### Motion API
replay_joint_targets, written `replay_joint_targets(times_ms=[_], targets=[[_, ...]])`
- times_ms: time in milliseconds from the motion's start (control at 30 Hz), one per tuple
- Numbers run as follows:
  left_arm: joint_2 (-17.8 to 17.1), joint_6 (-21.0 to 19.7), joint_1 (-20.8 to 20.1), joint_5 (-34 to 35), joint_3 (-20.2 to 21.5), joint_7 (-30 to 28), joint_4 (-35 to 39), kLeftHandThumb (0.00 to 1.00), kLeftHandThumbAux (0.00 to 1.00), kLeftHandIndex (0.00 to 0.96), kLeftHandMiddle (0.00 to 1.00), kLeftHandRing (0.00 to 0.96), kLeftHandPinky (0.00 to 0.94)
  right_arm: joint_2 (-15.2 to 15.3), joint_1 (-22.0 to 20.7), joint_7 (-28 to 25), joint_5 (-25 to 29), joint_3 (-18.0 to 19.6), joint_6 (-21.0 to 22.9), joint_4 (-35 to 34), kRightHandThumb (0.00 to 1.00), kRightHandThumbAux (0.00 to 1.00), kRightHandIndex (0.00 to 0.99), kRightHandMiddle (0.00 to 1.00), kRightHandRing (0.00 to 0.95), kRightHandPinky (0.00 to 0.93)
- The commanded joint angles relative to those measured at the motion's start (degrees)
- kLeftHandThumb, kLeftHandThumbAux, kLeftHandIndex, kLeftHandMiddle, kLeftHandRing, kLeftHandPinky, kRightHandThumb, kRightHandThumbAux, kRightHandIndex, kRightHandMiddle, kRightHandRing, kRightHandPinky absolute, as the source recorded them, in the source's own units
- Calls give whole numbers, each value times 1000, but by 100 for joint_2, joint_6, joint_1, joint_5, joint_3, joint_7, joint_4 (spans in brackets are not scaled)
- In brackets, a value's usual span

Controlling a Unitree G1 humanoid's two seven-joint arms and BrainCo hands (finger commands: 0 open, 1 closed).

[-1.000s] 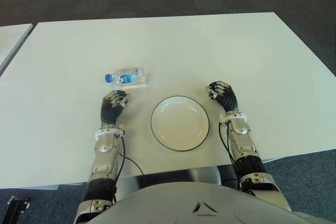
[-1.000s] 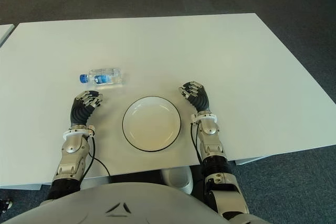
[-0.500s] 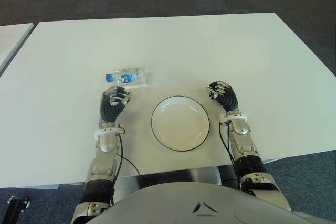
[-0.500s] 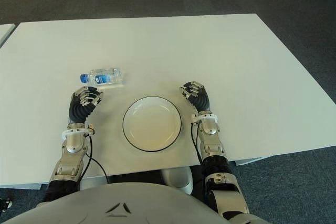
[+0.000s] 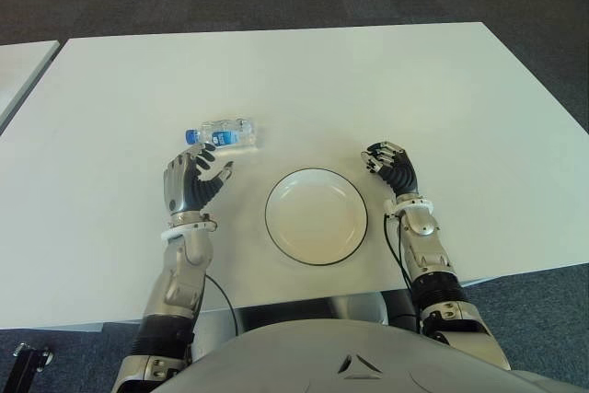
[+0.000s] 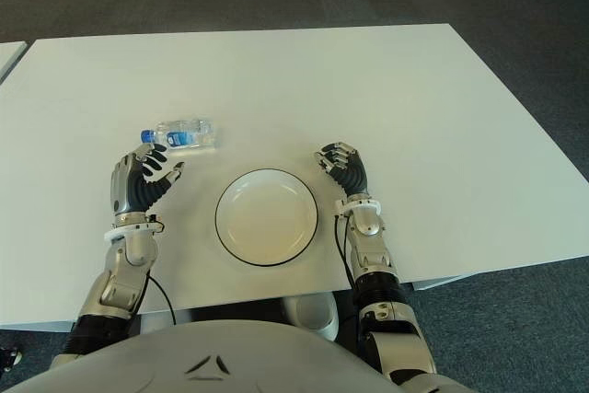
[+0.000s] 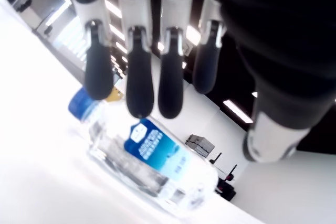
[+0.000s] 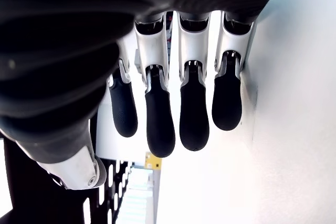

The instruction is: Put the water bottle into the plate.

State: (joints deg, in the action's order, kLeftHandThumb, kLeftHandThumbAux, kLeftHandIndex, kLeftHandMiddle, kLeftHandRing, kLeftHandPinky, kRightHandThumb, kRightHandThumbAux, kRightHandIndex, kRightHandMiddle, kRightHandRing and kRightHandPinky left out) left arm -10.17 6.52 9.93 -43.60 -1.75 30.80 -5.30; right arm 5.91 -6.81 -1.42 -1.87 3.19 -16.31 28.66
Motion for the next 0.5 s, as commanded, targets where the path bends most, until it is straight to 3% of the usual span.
replay_joint_targets(times_ms=[33,400,500], targets=[[-259,-291,-169,-453,-172,122,39,834,681,380,545,618,629,-53,114,11,18,-14,203,125,708,730,433,597,598,595],[-663,-774,-721,-821,-404,147,-341,836,680,380,553,589,555,-38,110,59,-43,-41,106,178,708,731,433,594,595,590],[-746,-846,-812,-865,-480,184,-412,836,677,420,475,424,414,-40,115,45,-32,-43,111,167,708,730,433,597,597,592]])
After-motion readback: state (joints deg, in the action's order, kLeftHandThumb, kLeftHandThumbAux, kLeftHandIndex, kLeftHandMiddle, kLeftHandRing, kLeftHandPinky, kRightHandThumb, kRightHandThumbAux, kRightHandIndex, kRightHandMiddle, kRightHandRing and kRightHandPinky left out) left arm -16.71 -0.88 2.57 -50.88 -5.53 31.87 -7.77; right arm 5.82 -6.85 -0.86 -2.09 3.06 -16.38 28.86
